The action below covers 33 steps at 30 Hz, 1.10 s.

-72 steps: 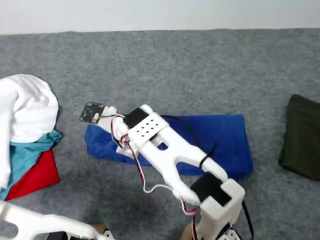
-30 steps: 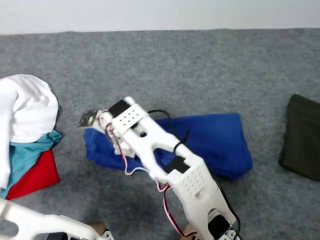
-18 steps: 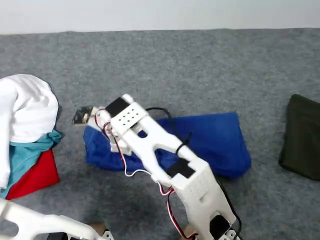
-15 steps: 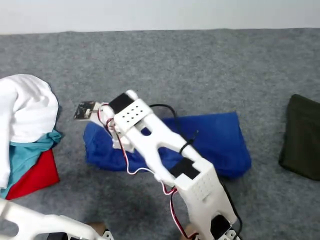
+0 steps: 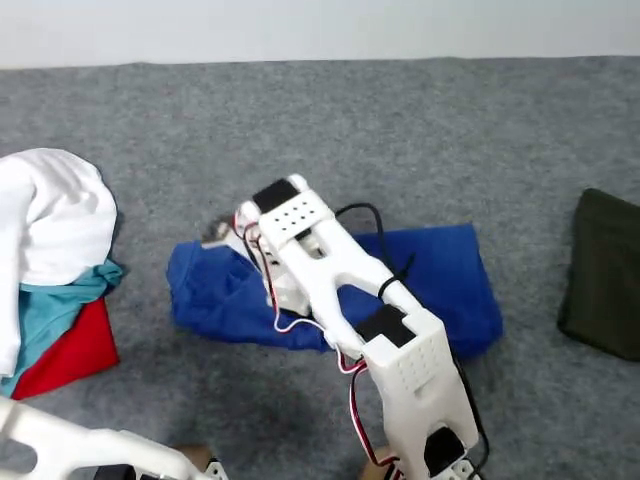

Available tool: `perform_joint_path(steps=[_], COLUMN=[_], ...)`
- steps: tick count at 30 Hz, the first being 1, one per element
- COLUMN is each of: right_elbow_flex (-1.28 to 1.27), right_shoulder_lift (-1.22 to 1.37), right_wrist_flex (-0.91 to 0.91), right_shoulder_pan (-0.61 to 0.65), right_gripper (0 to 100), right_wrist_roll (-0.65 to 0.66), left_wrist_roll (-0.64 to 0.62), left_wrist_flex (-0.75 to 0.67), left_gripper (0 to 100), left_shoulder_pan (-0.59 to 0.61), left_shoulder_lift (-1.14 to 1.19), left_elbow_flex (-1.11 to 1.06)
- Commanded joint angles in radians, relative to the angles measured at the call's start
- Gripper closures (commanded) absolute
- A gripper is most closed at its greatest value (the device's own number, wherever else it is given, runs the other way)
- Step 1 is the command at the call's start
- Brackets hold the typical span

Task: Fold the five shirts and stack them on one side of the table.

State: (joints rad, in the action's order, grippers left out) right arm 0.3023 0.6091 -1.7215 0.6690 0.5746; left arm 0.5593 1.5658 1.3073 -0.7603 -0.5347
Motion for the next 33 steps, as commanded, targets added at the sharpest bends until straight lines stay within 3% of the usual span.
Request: perform_joint_path(steps=[1,7,20,33], right_elbow_flex=[-0.112,-0.209,-0.031,0.032], right_shoulder_lift=[-0.076,-0.097,-0.295,-0.13], right_wrist_flex=[0.079,0.171,0.111,0.182], right_shoulder_pan=[-0.016,-0.019,0.01,0.031], right_gripper=[76.8,76.8,76.8,76.8], right_wrist_roll=[0.006,0.005,0.006,-0.002], left_wrist_roll=[0.008,0.008,0.008,0.008], left_wrist_flex=[-0.017,-0.012,-0.012,-0.012], left_gripper=[100,100,100,100], left_shoulder_pan=[-0.006,-0.006,-0.006,-0.006], left_shoulder_lift=[-0.017,-0.017,-0.017,-0.018], left_elbow_flex=[0.016,0.016,0.016,0.018])
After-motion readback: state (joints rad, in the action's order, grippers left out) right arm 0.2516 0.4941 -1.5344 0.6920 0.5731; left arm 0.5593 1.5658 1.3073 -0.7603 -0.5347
